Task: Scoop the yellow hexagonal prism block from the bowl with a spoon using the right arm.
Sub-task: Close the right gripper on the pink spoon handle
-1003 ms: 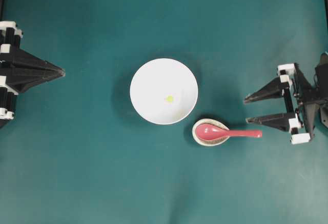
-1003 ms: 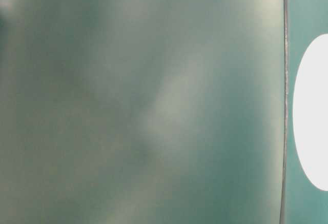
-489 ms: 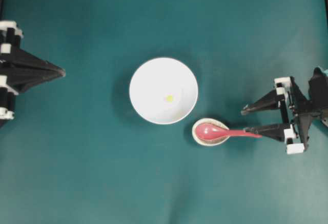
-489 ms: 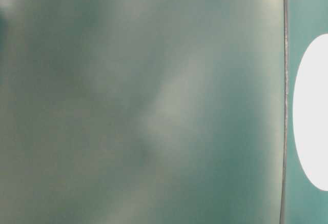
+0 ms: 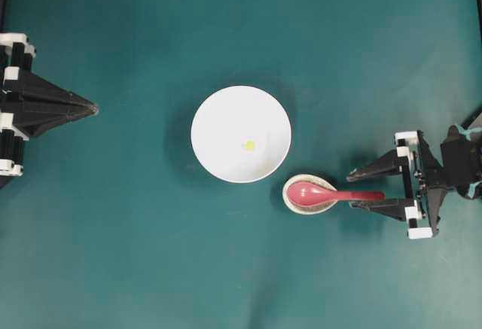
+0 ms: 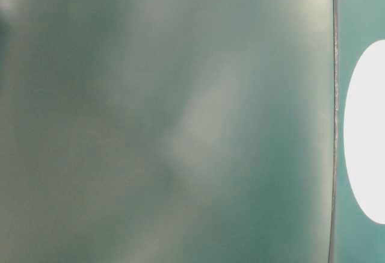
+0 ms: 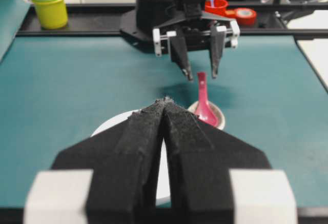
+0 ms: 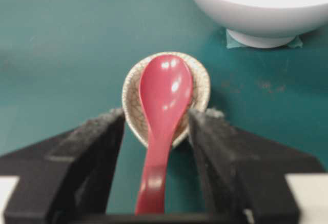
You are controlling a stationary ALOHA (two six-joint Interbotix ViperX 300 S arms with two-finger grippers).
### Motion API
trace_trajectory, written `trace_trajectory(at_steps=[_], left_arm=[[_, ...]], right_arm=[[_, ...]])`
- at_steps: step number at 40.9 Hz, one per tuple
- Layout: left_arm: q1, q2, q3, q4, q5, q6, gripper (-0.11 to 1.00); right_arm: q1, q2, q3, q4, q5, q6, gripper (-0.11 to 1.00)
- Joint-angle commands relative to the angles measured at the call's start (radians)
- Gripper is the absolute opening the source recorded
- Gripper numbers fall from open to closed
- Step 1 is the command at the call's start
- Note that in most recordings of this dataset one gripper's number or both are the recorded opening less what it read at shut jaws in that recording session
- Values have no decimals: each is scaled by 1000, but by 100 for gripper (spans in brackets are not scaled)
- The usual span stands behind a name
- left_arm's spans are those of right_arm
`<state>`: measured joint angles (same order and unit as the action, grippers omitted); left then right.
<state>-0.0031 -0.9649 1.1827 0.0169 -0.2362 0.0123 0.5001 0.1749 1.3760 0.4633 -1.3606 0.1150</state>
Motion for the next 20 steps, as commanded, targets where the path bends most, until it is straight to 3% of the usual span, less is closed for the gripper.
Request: trace_trajectory(at_steps=[1, 20], left_arm=[[-2, 9, -18, 3, -3, 2, -1], [-2, 8, -20, 3, 6, 2, -1]], right_arm=[[11, 8, -11, 14, -14, 0, 57], [28, 121, -48, 48, -15, -3, 57]])
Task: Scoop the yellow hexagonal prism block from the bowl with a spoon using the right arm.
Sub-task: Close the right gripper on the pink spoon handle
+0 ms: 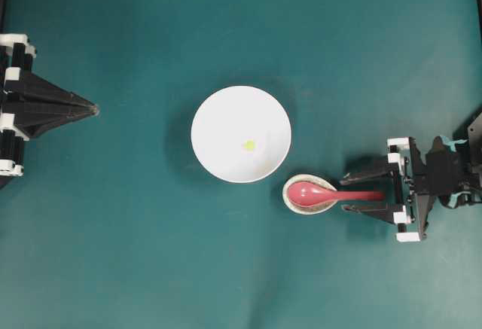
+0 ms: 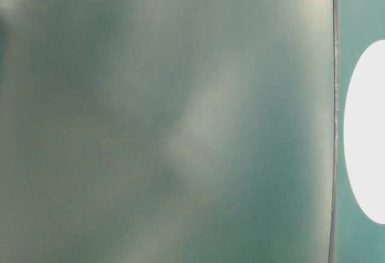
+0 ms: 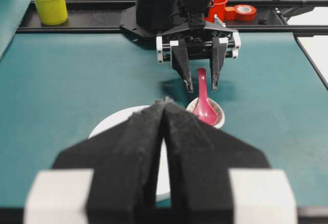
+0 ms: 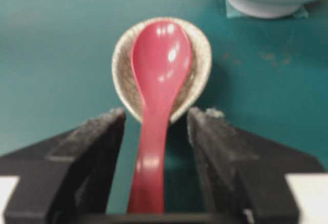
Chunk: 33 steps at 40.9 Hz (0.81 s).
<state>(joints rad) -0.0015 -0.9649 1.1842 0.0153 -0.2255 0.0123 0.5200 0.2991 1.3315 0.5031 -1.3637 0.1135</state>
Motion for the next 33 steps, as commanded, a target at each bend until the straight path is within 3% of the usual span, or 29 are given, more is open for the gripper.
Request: trace_trajectory(at_steps=[1, 33], left_arm=[[-3, 8, -21, 3, -5, 2, -1], [-3, 3, -21, 3, -5, 3, -1]], right_arm=[[8, -2, -3, 8, -12, -2, 57], [15, 2, -3, 14, 21, -64, 55]])
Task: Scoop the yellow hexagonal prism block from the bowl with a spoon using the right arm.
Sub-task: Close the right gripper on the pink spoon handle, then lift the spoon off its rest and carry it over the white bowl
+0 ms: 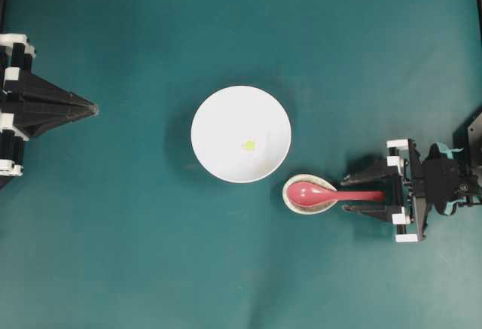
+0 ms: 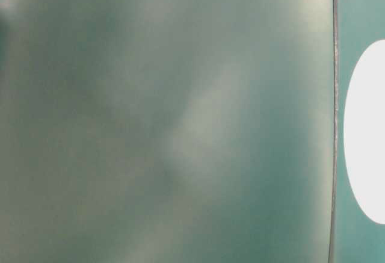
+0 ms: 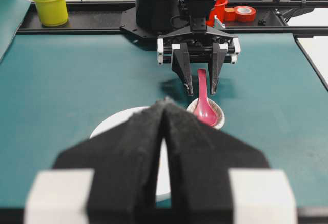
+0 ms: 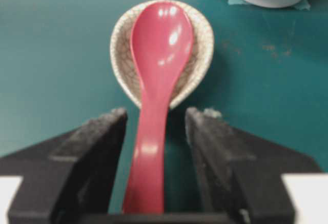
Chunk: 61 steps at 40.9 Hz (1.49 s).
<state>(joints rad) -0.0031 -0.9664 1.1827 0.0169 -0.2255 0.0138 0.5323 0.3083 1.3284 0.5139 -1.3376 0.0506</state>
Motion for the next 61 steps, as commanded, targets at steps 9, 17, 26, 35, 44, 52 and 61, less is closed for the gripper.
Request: trace_trajectory(at_steps=[9, 17, 26, 35, 44, 52, 61], left_arm=[[-2, 5, -20, 3, -5, 2, -1], [-2, 3, -21, 3, -5, 2, -1], [-2, 5, -21, 2, -5, 2, -1], [-2, 5, -20, 3, -5, 2, -1], [-2, 5, -20, 3, -5, 2, -1], [-2, 8, -20, 3, -5, 2, -1], [-2, 8, -20, 3, 6, 2, -1]], right_arm=[[3, -8, -3, 3, -5, -5, 54], [3, -8, -3, 3, -5, -5, 44], [3, -9, -3, 11, -3, -6, 34], [3, -40, 3, 12, 18, -8, 23], [3, -143, 12, 12, 91, -20, 23], [-14, -255, 8, 12, 178, -58, 23], [-57, -393, -5, 12, 319, -92, 23]])
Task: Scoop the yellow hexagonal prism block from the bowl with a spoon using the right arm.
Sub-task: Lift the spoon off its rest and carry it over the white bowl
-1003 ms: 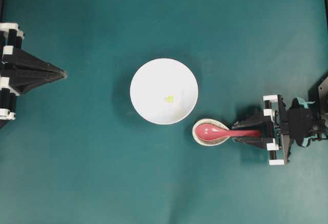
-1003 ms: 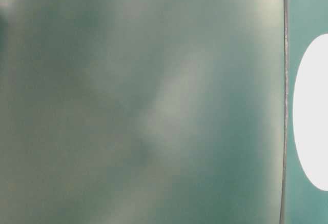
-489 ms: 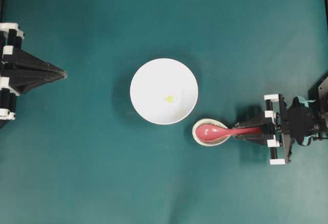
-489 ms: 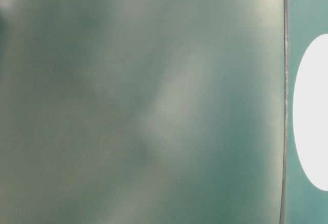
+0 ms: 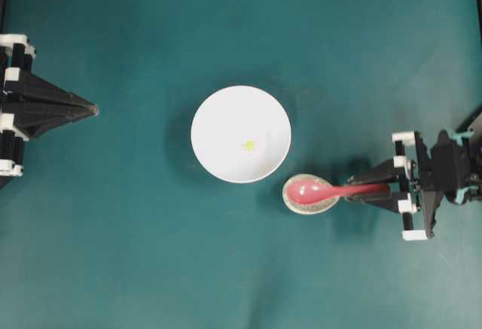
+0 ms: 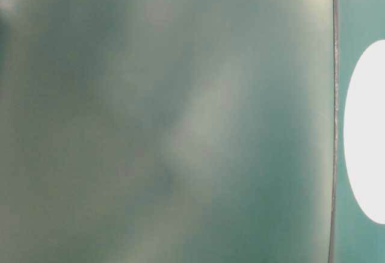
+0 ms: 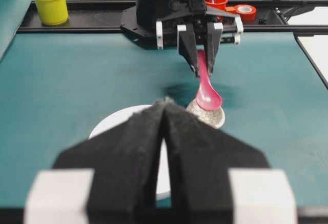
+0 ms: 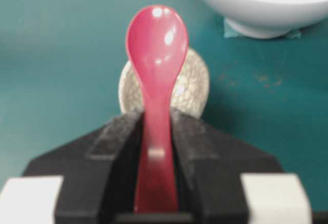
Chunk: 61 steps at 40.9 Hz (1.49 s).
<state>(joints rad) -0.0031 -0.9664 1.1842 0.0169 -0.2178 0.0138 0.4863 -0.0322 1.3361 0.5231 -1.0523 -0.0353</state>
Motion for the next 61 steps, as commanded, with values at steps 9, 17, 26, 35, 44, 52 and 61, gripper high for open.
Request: trace_trajectory(at_steps=[9, 17, 26, 35, 44, 52, 61], left_arm=[[-2, 8, -23, 3, -2, 3, -1], [-2, 8, -23, 6, -2, 3, -1], [-2, 9, -21, 9, -2, 3, -1], [-2, 9, -23, 9, 0, 3, -1], [-2, 6, -23, 9, 0, 3, -1], [8, 9, -21, 9, 12, 3, -1], [11, 11, -23, 9, 17, 3, -1]], right_arm=[[-77, -181, -37, 3, 184, -54, 23], [-164, -272, -78, 2, 351, -114, 23], [-282, -348, -173, -2, 609, -198, 23], [-390, -364, -295, -3, 856, -268, 23], [-508, -359, -387, -9, 1058, -276, 23], [-588, -324, -474, -25, 1230, -272, 23], [-634, -221, -586, -46, 1404, -262, 23]])
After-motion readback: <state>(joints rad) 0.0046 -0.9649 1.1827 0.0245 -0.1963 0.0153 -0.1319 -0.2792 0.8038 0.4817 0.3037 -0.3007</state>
